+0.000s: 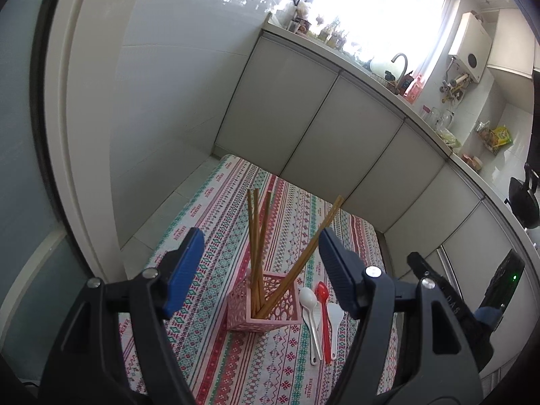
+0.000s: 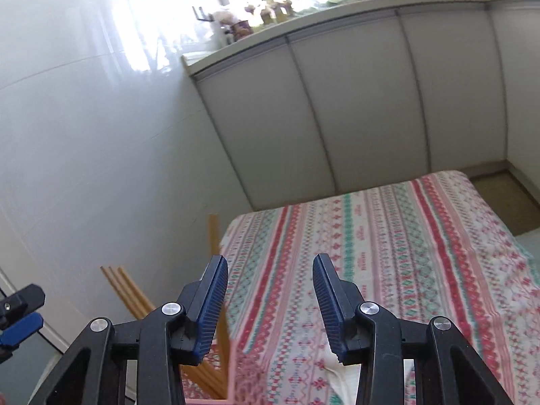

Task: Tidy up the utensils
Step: 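Grasp the white spoon with the left gripper while the right grasps the red spoon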

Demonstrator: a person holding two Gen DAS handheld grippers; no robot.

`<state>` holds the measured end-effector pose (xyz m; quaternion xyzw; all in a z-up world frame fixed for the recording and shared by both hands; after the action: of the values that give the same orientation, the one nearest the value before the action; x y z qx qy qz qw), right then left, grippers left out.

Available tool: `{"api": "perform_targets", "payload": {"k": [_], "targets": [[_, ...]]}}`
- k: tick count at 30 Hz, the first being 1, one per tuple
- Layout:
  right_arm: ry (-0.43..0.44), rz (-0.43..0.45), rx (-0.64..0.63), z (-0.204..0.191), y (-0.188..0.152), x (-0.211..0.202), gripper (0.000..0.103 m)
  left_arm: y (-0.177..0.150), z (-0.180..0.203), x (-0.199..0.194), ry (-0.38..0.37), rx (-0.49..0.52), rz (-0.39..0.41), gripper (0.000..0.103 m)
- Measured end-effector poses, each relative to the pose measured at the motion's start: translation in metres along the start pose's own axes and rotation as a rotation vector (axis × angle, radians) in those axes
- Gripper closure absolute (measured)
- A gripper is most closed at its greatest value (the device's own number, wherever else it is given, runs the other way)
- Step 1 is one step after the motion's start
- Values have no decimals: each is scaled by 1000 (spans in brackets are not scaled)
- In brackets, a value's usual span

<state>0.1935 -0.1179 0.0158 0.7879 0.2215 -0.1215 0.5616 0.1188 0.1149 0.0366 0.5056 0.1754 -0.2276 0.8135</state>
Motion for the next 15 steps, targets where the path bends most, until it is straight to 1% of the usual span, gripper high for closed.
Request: {"api": "perform_targets", "payload": {"k": [3, 6, 10, 13, 15], "targets": [[-57, -22, 10, 31, 11, -17, 49, -3, 15, 3, -22, 33, -20, 32], [-114, -56, 0, 56, 17, -28, 49, -9, 29, 7, -40, 63, -48, 32], [-169, -97, 22, 88, 17, -36, 48, -23, 48, 12, -23, 108, -82, 32], [-192, -162, 45, 106, 9, -31, 48, -38, 67, 23, -9, 142, -126, 32], [-218, -212, 55, 115, 1, -26, 48, -54, 83, 36, 1, 175, -177, 32]]}}
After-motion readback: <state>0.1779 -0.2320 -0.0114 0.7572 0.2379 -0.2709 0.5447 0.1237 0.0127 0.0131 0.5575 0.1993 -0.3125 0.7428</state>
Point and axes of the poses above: each gripper's, at about its wrist camera, not at the fingertips, and x roughly the way its jaws point, z to its right, y to its top, the point moved 6 cm from there along x, roughly the way its jaws point, and after that the axes turned 1 degree about -y, right-handed, at the moved point
